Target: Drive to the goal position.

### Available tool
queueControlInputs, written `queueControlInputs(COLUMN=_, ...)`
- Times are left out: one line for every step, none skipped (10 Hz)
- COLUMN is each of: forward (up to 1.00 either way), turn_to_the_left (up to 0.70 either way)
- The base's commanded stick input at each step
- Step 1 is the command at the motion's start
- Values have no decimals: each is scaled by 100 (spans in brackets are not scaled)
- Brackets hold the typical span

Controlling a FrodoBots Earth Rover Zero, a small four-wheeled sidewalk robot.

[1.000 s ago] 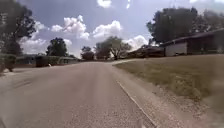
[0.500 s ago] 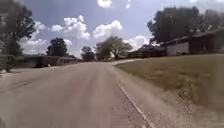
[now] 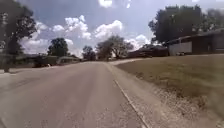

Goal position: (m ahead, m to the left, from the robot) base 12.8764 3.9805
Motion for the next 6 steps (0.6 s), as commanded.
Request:
queueControlInputs(forward=70, turn_to_the_left=0)
queueControlInputs(forward=70, turn_to_the_left=0)
queueControlInputs(forward=70, turn_to_the_left=0)
queueControlInputs(forward=70, turn_to_the_left=0)
queueControlInputs(forward=70, turn_to_the_left=0)
queueControlInputs(forward=70, turn_to_the_left=0)
